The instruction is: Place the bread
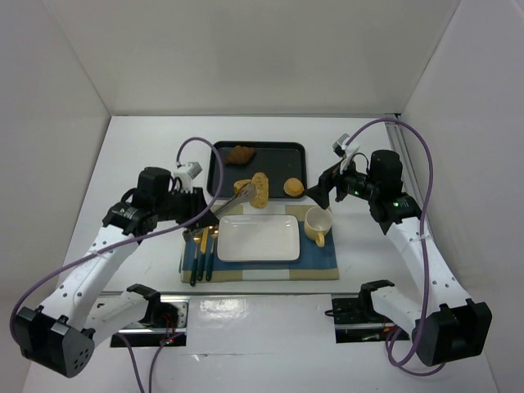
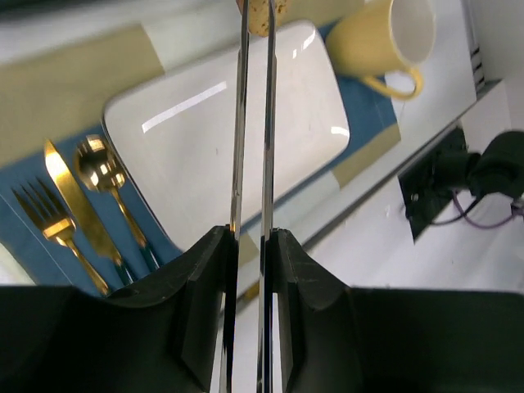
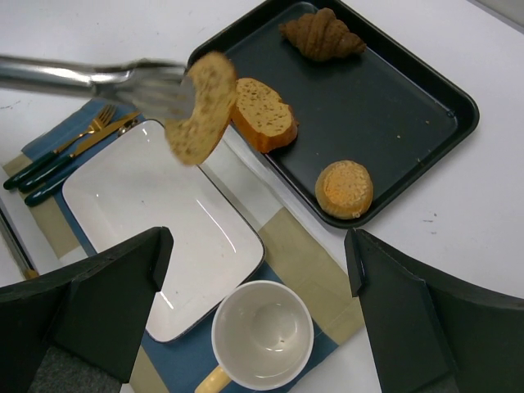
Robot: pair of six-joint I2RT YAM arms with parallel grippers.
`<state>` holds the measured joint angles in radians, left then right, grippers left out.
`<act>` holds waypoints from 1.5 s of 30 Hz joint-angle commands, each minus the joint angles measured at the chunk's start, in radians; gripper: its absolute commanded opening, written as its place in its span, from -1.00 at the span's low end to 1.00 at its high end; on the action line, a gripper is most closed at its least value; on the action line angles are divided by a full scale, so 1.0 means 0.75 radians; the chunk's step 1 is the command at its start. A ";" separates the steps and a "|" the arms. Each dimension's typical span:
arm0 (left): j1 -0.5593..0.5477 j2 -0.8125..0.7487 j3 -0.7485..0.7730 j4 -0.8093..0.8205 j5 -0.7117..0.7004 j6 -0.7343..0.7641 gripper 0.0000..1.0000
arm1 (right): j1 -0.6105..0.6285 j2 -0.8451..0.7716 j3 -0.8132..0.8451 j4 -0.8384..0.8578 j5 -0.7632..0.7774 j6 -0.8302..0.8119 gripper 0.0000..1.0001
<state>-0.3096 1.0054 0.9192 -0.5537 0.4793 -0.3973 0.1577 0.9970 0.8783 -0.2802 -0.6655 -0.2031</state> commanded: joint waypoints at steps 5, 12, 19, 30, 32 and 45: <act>-0.058 -0.136 -0.176 -0.178 0.046 -0.078 -1.00 | 0.006 -0.026 0.046 0.001 0.006 -0.011 1.00; -0.131 -0.138 -0.174 -0.264 0.030 -0.078 -1.00 | 0.006 -0.014 0.046 0.001 0.018 -0.011 1.00; -0.205 -0.060 -0.162 -0.315 -0.032 -0.078 -0.58 | 0.006 -0.014 0.046 0.001 0.018 -0.011 1.00; -0.219 -0.091 -0.150 -0.315 -0.058 -0.090 -0.05 | 0.006 -0.026 0.046 0.001 0.018 -0.024 1.00; -0.219 -0.105 -0.136 -0.315 -0.073 -0.090 0.03 | 0.006 -0.026 0.046 0.001 0.006 -0.024 1.00; -0.219 -0.219 -0.031 -0.383 -0.277 -0.143 0.12 | 0.006 -0.026 0.046 0.001 -0.006 -0.024 1.00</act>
<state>-0.4686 0.8795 0.8330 -0.8337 0.3412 -0.4801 0.1577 0.9970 0.8783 -0.2806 -0.6590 -0.2073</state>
